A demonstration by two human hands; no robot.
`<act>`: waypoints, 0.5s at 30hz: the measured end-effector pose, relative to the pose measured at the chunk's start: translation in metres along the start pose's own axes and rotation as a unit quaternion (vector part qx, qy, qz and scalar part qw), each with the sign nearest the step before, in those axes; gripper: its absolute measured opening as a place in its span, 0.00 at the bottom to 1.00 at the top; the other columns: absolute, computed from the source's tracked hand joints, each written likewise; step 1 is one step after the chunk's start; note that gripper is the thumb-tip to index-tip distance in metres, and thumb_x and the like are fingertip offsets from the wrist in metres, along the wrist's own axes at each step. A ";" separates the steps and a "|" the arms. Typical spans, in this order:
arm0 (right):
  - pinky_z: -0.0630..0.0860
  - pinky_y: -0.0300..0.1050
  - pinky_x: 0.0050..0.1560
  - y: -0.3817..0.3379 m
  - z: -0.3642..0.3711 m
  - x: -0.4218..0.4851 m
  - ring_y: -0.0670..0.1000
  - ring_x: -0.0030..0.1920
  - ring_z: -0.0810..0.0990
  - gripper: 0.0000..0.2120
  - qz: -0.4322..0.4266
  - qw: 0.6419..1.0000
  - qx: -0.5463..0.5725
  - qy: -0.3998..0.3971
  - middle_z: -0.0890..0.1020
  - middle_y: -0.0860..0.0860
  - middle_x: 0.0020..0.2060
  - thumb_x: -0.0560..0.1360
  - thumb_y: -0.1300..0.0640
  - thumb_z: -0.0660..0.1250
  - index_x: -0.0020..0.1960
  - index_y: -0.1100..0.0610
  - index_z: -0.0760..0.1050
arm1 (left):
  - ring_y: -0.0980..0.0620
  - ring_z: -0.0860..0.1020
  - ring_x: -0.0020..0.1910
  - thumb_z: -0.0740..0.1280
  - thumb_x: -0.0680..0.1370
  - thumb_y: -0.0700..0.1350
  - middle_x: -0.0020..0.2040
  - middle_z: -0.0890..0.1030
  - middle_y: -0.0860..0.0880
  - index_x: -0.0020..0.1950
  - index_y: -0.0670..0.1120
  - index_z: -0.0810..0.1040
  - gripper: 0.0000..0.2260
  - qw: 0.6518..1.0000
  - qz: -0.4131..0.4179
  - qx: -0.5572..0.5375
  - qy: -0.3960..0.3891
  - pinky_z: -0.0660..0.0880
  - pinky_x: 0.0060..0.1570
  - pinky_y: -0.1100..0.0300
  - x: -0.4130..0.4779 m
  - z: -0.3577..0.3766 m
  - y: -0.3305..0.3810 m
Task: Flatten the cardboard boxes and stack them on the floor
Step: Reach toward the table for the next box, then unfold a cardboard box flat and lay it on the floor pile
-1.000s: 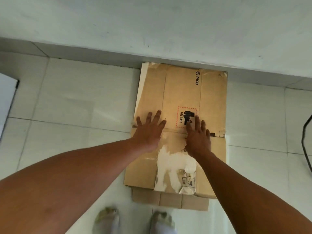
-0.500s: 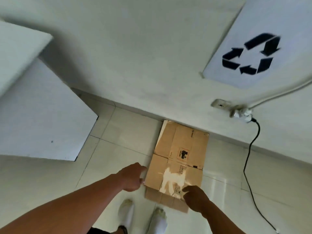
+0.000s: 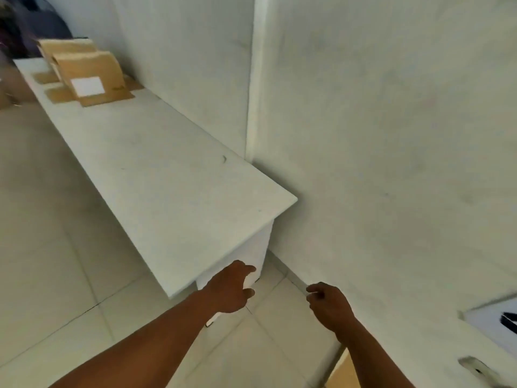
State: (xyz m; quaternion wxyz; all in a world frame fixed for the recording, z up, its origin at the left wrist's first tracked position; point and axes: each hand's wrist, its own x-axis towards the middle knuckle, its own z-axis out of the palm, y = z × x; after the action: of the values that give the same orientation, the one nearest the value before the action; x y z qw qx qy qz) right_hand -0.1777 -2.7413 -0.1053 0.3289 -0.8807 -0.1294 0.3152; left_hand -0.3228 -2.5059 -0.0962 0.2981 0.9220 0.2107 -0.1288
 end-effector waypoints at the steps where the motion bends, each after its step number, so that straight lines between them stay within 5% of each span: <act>1: 0.81 0.48 0.46 -0.026 0.017 0.004 0.50 0.46 0.84 0.09 -0.011 1.000 0.003 -0.013 0.84 0.51 0.48 0.74 0.56 0.65 0.53 0.48 0.80 | 0.52 0.62 0.75 0.64 0.80 0.56 0.77 0.60 0.53 0.78 0.55 0.60 0.28 1.000 -0.005 -0.009 0.009 0.61 0.72 0.57 -0.004 -0.021 -0.021; 9: 0.72 0.36 0.33 -0.252 0.177 0.038 0.48 0.36 0.80 0.08 -0.084 0.986 -0.018 -0.146 0.81 0.53 0.40 0.77 0.60 0.67 0.55 0.57 0.79 | 0.52 0.60 0.76 0.63 0.81 0.54 0.78 0.58 0.52 0.79 0.53 0.57 0.28 0.990 -0.060 -0.044 0.117 0.59 0.73 0.59 -0.054 -0.200 -0.214; 15: 0.75 0.35 0.41 -0.341 0.255 0.087 0.42 0.35 0.78 0.05 -0.146 0.975 -0.065 -0.153 0.81 0.45 0.35 0.75 0.55 0.70 0.48 0.46 0.77 | 0.53 0.61 0.75 0.62 0.81 0.54 0.78 0.58 0.53 0.79 0.54 0.55 0.29 0.985 -0.065 -0.051 0.149 0.58 0.71 0.61 -0.052 -0.278 -0.301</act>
State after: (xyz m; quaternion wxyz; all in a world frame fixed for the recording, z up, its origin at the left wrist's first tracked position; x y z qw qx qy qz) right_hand -0.2816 -2.3205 -0.0695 0.2899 -0.8131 -0.3258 0.3856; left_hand -0.4774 -2.1330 -0.0069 0.3013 0.8988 0.3185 0.0021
